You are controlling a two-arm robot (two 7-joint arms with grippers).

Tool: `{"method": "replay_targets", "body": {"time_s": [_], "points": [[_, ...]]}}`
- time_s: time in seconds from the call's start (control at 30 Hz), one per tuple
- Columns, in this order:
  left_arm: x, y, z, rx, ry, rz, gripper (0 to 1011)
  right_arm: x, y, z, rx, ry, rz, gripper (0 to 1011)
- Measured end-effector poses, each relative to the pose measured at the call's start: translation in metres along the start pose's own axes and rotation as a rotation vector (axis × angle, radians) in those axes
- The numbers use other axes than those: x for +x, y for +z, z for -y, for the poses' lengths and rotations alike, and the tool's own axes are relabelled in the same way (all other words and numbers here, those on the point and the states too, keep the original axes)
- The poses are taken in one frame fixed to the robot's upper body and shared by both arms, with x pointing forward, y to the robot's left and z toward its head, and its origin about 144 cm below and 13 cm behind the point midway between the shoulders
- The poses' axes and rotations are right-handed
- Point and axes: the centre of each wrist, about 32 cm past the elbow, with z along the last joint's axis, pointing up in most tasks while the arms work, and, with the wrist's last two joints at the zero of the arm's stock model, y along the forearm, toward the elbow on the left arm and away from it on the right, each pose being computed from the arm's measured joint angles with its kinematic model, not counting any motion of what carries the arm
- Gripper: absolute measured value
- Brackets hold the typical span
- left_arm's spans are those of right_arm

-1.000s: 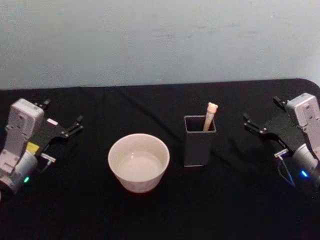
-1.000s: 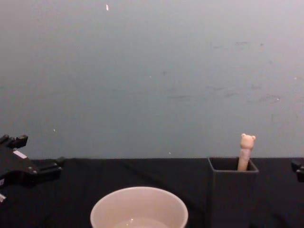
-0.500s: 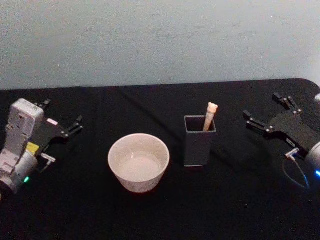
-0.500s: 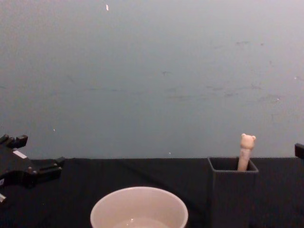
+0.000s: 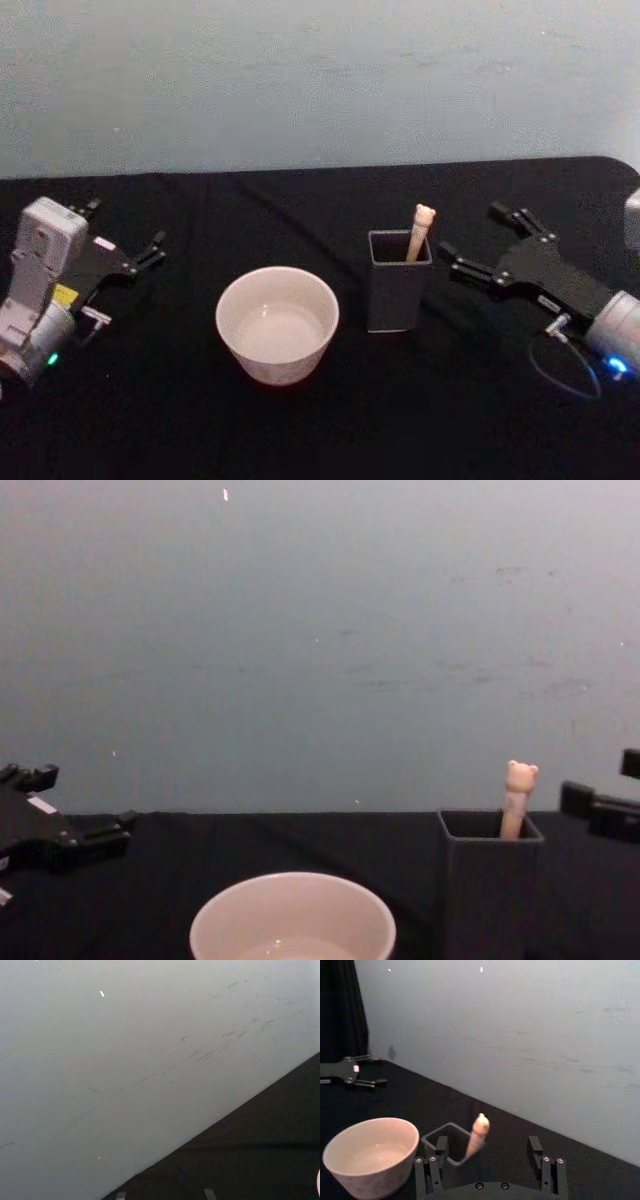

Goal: Pick up the stirring spoon with one hand, stir inside the cup, then place it back in its original position.

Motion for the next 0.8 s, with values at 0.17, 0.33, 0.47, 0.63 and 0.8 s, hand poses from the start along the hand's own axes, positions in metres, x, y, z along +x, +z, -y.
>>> {"method": "replay_targets", "body": {"time_s": [0.17, 0.33, 0.47, 0.63, 0.8], "points": [[0.0, 0.0, 0.0, 0.0, 0.0, 0.0, 1001, -0.002, -0.003, -0.014, -0.003, 0.025, -0.038, 1000], [0.0, 0.0, 0.0, 0.0, 0.0, 0.0, 1001, -0.001, -0.004, -0.028, -0.004, 0.033, -0.069, 1000], [0.0, 0.0, 0.0, 0.0, 0.0, 0.0, 1001, 0.0, -0.006, -0.035, -0.006, 0.033, -0.098, 1000], [0.0, 0.0, 0.0, 0.0, 0.0, 0.0, 1001, 0.002, -0.008, -0.041, -0.009, 0.034, -0.123, 1000], [0.0, 0.0, 0.0, 0.0, 0.0, 0.0, 1001, 0.005, -0.009, -0.046, -0.012, 0.034, -0.141, 1000]]}}
